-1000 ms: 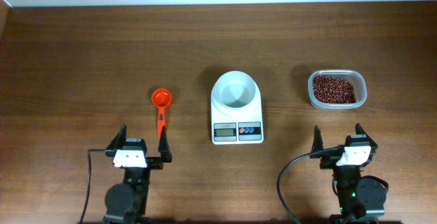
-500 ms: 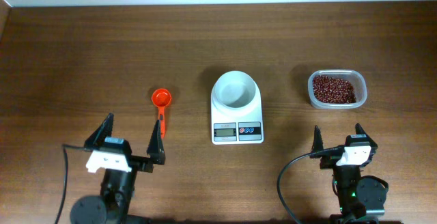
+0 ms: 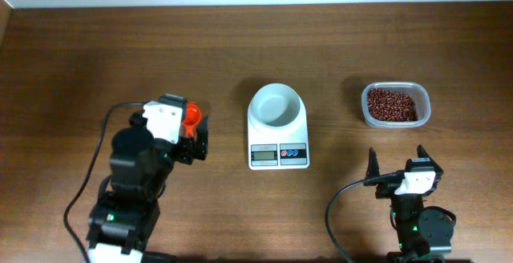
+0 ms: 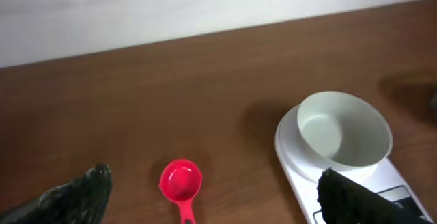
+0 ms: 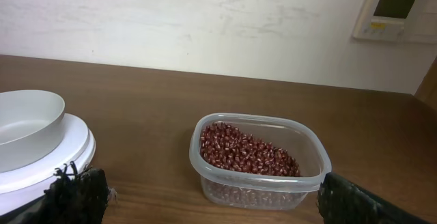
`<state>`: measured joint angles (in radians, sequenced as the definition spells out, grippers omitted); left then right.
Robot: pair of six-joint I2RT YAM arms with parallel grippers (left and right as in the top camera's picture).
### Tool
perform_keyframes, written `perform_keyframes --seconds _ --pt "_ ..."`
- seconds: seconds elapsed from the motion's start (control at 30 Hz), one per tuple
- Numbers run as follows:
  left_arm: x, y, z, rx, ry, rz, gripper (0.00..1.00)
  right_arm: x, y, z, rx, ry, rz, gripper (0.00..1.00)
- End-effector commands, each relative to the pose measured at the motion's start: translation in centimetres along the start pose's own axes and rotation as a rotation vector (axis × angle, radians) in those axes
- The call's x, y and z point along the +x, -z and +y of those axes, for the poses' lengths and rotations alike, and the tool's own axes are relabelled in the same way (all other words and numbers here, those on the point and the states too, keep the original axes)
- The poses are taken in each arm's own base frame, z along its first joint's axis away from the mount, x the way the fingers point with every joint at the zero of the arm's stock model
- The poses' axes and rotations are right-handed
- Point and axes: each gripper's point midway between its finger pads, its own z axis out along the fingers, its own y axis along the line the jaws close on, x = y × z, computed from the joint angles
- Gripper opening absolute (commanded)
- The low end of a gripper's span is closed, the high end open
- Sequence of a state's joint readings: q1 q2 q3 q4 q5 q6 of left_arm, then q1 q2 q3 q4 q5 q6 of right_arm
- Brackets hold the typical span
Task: Scoop item into bowl and weigh 50g on scale
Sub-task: 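Move the left gripper forward over the red scoop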
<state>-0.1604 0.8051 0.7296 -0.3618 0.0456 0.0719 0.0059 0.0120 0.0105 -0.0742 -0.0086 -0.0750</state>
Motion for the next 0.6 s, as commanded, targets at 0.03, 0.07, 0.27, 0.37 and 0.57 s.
perform_keyframes --seconds 0.03,0.07,0.27,0.37,0.57 --pt "0.6 -1.7 0.1 0.006 -0.026 0.051 0.99 0.2 0.0 -0.1 0.001 -0.004 0.004 0.99" --pt "0.5 -2.1 0.1 0.006 -0.027 0.051 0.99 0.2 0.0 -0.1 0.001 -0.004 0.004 0.99" --pt "-0.9 -3.6 0.3 0.001 -0.029 -0.004 0.99 0.2 0.0 -0.1 0.001 -0.004 0.004 0.99" --pt "-1.3 -5.0 0.4 -0.001 -0.030 -0.023 0.96 0.2 0.0 -0.1 0.001 -0.004 0.004 0.99" --pt "2.5 -8.7 0.3 0.011 -0.023 0.112 0.84 0.2 0.0 -0.1 0.001 -0.004 0.004 0.99"
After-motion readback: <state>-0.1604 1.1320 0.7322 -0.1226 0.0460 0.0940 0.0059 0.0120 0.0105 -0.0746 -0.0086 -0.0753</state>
